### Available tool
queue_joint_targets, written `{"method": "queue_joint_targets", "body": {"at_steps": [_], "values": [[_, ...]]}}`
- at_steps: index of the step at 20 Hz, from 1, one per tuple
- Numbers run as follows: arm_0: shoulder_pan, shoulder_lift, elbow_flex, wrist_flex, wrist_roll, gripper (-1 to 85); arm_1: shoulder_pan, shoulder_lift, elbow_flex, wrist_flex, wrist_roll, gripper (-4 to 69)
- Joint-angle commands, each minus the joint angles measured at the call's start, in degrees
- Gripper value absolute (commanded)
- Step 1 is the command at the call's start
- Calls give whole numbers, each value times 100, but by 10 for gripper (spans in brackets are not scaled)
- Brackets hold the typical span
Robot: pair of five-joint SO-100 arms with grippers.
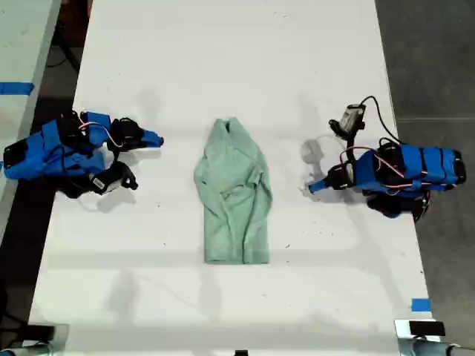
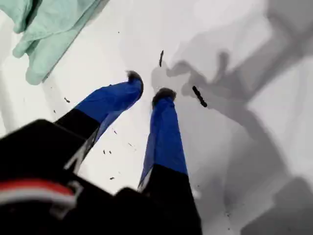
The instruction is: Fold t shirt
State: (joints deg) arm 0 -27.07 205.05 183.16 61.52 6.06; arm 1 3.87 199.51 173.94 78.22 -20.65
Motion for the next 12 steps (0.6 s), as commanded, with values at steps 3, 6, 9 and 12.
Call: {"method": "queue_joint_targets", "body": {"at_steps": [3,6,9,12], "values": [[18,35,79,0,-53,-1,237,-193,325,35,413,62],[237,53,-132,-79,-105,-1,193,70,299,26,404,12],[835,-1600,-1178,-571,-606,1,9,-281,-422,-18,659,12],[1793,-6231,-4157,-633,-1204,53,-448,-2953,-2057,-431,1213,-2]]}}
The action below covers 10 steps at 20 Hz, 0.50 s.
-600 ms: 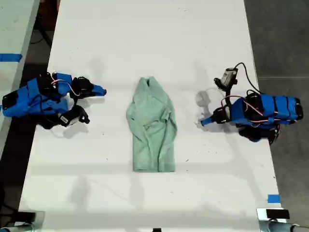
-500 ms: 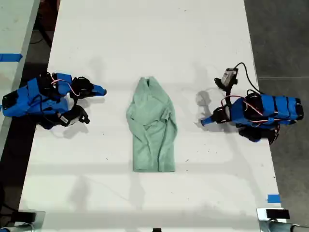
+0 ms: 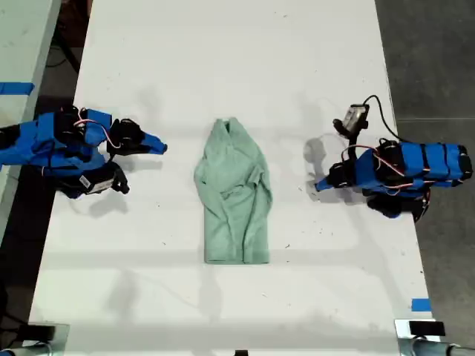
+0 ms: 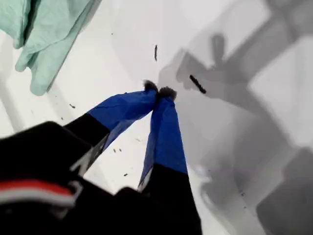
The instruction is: Fold t shirt
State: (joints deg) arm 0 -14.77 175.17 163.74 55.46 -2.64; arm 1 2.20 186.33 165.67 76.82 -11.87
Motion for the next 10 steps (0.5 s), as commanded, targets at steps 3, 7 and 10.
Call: {"method": "queue_joint_targets", "body": {"at_steps": [3,7,10], "values": [[1257,-6574,-5423,826,-413,153,-905,-4184,-3059,-765,519,205],[1828,-8183,-7585,1266,-457,160,-1679,-6398,-4693,-1573,633,334],[2188,-8842,-8130,1301,-668,167,-2004,-7356,-5695,-1547,809,324]]}}
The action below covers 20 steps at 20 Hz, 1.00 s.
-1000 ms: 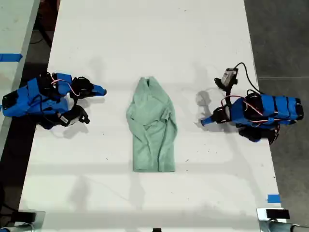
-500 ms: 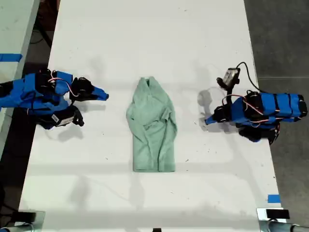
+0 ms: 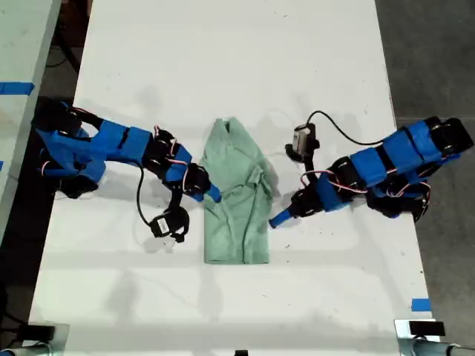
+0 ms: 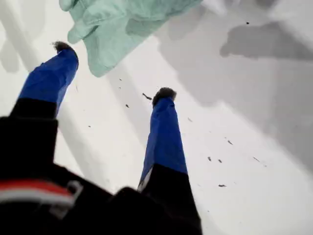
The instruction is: Fold t shirt
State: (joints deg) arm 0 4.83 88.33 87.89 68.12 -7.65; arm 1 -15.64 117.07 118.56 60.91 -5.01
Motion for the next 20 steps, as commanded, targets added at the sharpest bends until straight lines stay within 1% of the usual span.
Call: {"method": "queue_joint_targets", "body": {"at_steps": [1,5,6,11,13,14,15,16,19,20], "values": [[316,-316,-545,26,-281,169,-308,-861,-1582,378,176,323],[738,-1028,-1072,-18,-659,170,-536,-3076,-4632,2206,299,326],[773,-1327,-1318,18,-659,172,-554,-3331,-4948,2338,299,327],[765,-2610,-2522,53,-413,175,-580,-3393,-5027,2285,334,326],[756,-2883,-2681,53,-422,173,-589,-3419,-5019,2285,343,324],[738,-2971,-2681,53,-422,160,-598,-3445,-5010,2285,352,323],[729,-3041,-2681,88,-492,104,-606,-3472,-5010,2285,360,322],[712,-3076,-2681,158,-615,-1,-624,-3498,-5010,2276,387,320],[712,-3067,-2716,237,-659,-1,-668,-3656,-4992,2188,571,317],[703,-3050,-2725,255,-659,-1,-668,-3744,-4913,2013,659,316]]}}
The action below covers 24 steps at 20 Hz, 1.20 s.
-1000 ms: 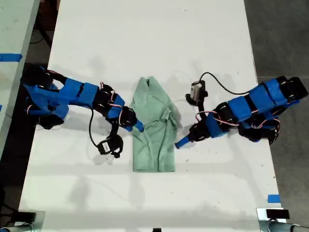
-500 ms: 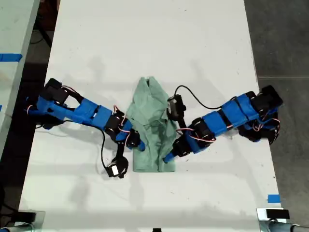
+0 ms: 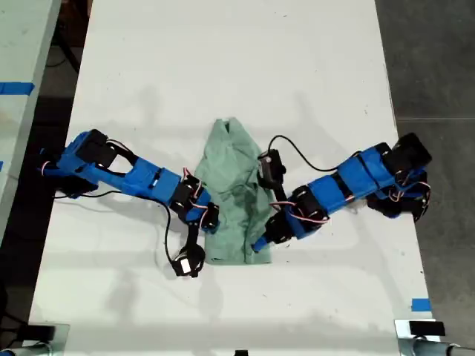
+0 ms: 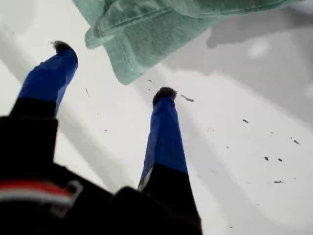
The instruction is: Fold t shirt
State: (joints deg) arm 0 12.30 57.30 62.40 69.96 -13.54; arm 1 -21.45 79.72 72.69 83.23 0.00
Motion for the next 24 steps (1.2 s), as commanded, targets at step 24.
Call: {"method": "queue_joint_targets", "body": {"at_steps": [24], "values": [[-62,-79,-334,105,26,-1,-299,-1380,-308,-1292,923,44]]}}
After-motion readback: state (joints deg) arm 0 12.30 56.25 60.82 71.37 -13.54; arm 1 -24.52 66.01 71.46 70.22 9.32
